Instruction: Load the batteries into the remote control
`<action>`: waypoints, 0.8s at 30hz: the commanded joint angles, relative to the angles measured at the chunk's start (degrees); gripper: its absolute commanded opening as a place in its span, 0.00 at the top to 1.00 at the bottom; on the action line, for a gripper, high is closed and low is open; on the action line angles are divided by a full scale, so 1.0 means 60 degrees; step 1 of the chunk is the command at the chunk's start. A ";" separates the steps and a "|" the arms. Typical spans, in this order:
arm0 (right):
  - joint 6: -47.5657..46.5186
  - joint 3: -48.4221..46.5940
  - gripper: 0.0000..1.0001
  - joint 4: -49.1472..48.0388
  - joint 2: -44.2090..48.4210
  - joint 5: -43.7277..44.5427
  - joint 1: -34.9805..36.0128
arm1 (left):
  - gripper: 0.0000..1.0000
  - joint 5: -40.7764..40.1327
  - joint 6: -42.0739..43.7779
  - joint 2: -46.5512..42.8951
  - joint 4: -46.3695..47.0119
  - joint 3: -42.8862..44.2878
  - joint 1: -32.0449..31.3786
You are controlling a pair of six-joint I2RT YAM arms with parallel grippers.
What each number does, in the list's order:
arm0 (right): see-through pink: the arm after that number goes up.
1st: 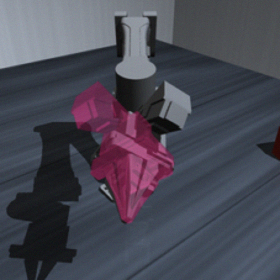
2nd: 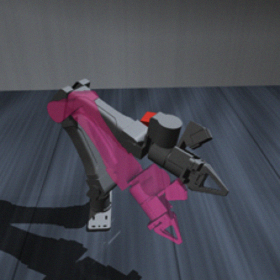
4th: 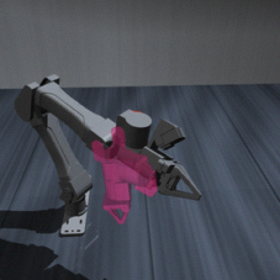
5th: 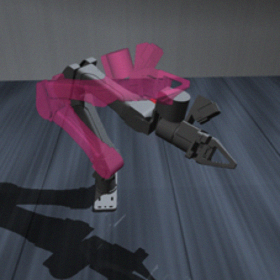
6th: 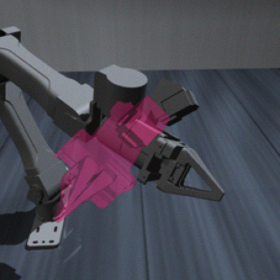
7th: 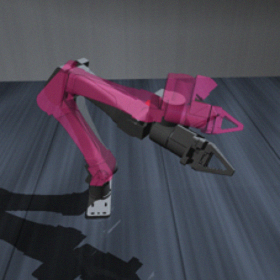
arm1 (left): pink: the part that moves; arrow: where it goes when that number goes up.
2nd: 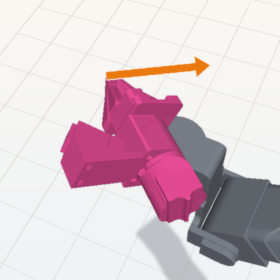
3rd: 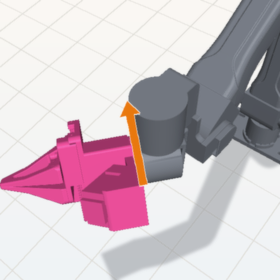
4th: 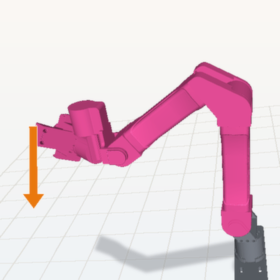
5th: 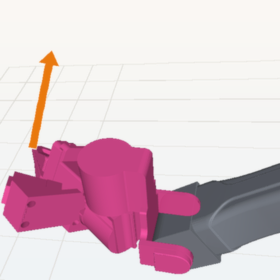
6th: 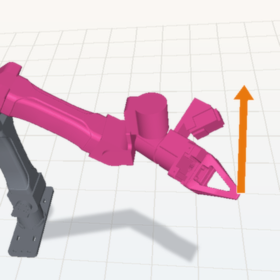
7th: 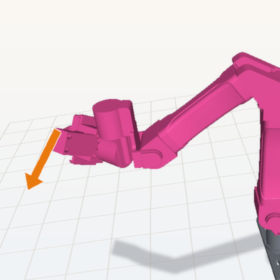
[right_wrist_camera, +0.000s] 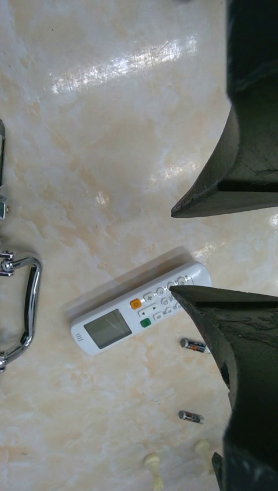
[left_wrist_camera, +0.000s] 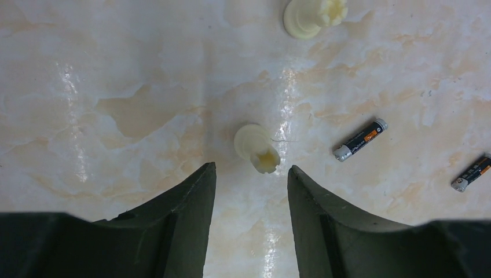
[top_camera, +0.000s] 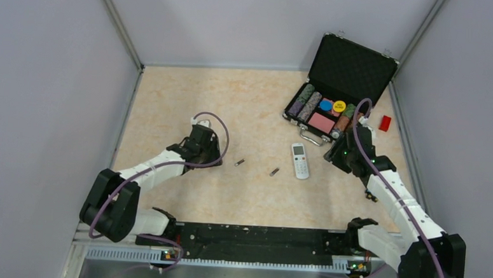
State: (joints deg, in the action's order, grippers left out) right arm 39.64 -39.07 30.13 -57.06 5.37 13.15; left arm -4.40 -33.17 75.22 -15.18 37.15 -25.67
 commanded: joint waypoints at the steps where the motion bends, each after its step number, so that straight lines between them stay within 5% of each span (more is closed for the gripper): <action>1: 0.0075 0.0061 0.54 -0.0071 -0.0109 -0.0279 0.0194 | 0.46 -0.0047 -0.0222 0.0164 0.0744 -0.0090 -0.0086; 7: 0.0142 0.0124 0.54 -0.0071 -0.0149 -0.0211 0.0188 | 0.49 0.0095 -0.0289 -0.0154 0.0862 -0.0704 -0.0346; 11: 0.0176 0.0154 0.54 -0.0098 -0.0228 -0.0163 0.0186 | 0.64 -0.0008 -0.0575 -0.0117 0.1215 -0.0971 -0.0571; 24: 0.0413 0.0311 0.55 -0.0107 -0.0226 -0.0111 0.0196 | 0.85 -0.2643 -0.1541 0.1569 0.1707 -0.0514 -0.0907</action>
State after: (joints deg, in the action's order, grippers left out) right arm 41.12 -38.06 30.04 -58.78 4.40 13.78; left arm -13.45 -40.69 80.47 -3.20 33.19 -31.03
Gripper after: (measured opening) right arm 0.456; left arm 0.155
